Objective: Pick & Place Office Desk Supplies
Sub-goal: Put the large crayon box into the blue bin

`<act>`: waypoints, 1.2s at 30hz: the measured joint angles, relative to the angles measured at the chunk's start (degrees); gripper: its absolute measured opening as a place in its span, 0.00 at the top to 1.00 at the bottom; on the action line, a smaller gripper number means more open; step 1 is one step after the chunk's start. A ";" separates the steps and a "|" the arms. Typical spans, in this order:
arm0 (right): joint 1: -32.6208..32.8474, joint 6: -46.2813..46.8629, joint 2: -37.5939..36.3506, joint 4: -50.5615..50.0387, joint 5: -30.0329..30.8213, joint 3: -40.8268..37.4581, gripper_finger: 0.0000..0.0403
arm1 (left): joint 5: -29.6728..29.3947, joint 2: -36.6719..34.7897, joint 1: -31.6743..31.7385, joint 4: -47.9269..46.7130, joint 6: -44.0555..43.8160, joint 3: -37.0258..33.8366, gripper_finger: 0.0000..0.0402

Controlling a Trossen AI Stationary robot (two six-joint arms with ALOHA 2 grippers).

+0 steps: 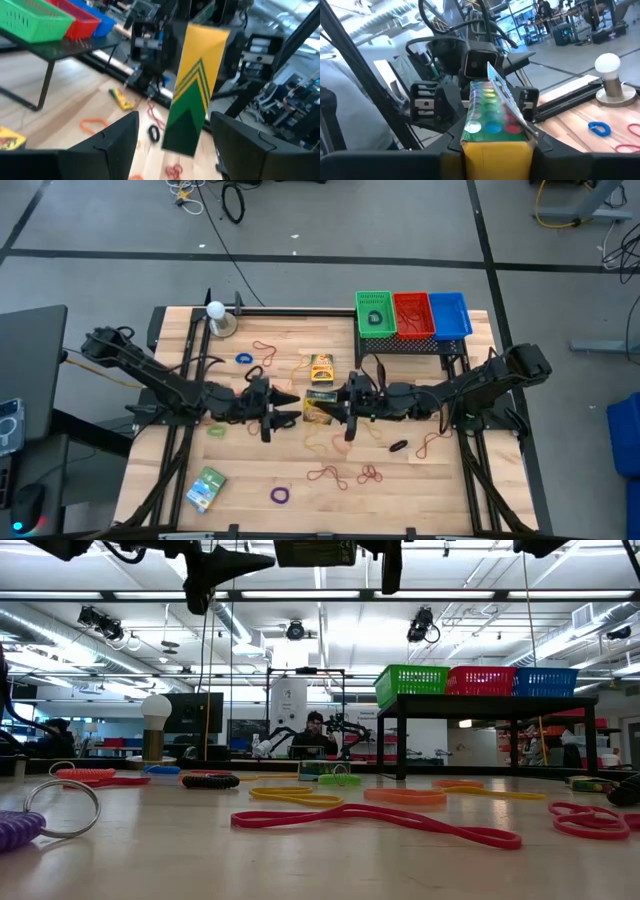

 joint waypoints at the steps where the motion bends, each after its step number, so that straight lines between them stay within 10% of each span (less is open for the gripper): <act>1: 0.00 0.37 0.01 0.09 -0.01 -0.01 0.73 | 0.78 0.02 0.41 0.53 0.22 0.00 0.37; 26: -1.12 2.44 0.00 5.58 0.67 0.10 0.74 | 14.67 6.91 6.37 4.40 2.27 4.83 0.41; 36: -1.14 2.59 0.00 5.28 0.66 0.10 0.69 | 16.59 6.86 7.01 4.94 3.20 4.90 0.70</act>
